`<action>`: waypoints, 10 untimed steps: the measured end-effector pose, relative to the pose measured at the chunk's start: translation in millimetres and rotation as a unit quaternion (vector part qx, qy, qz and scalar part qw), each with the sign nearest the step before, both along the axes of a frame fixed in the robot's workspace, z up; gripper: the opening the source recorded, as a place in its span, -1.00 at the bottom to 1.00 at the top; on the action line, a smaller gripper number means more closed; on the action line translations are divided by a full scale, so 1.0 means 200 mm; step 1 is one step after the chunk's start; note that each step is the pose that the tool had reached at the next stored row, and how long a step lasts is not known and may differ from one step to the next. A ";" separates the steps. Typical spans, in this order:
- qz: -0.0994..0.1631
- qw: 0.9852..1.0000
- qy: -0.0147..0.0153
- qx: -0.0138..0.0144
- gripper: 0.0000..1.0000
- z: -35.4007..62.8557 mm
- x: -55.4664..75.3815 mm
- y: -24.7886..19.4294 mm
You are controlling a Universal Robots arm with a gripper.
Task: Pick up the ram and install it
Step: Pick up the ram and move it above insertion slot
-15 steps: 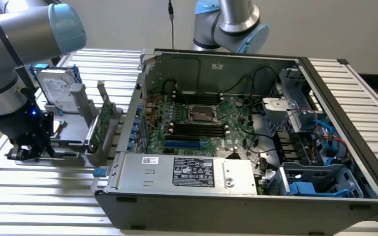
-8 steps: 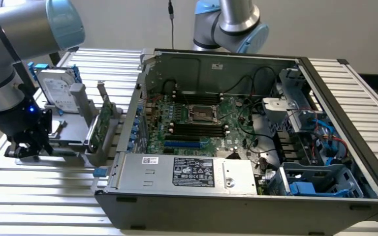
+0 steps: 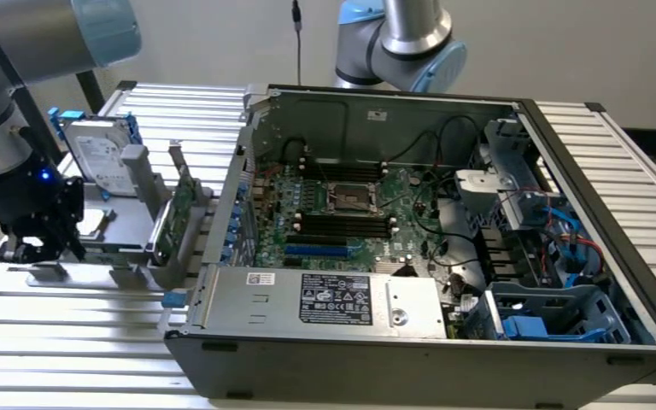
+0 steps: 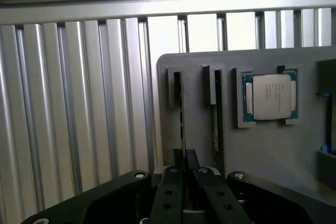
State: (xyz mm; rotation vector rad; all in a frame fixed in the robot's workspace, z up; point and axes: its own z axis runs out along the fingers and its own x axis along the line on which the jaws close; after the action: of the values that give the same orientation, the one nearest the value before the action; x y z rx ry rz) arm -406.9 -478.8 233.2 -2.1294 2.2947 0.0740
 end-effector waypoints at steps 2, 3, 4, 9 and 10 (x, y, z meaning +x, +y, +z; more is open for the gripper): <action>0.000 1.000 0.000 0.000 -0.73 0.045 0.00 0.000; 0.000 1.000 0.000 0.000 -0.73 0.066 0.00 0.000; 0.000 1.000 0.000 0.000 -0.73 0.089 0.00 0.000; 0.000 1.000 0.000 0.000 -0.73 0.203 0.01 -0.001; 0.000 1.000 0.000 0.000 -0.73 0.225 0.02 0.000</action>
State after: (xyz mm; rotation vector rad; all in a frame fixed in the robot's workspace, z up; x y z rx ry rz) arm -403.4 -478.8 278.2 -2.1302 2.2937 0.0744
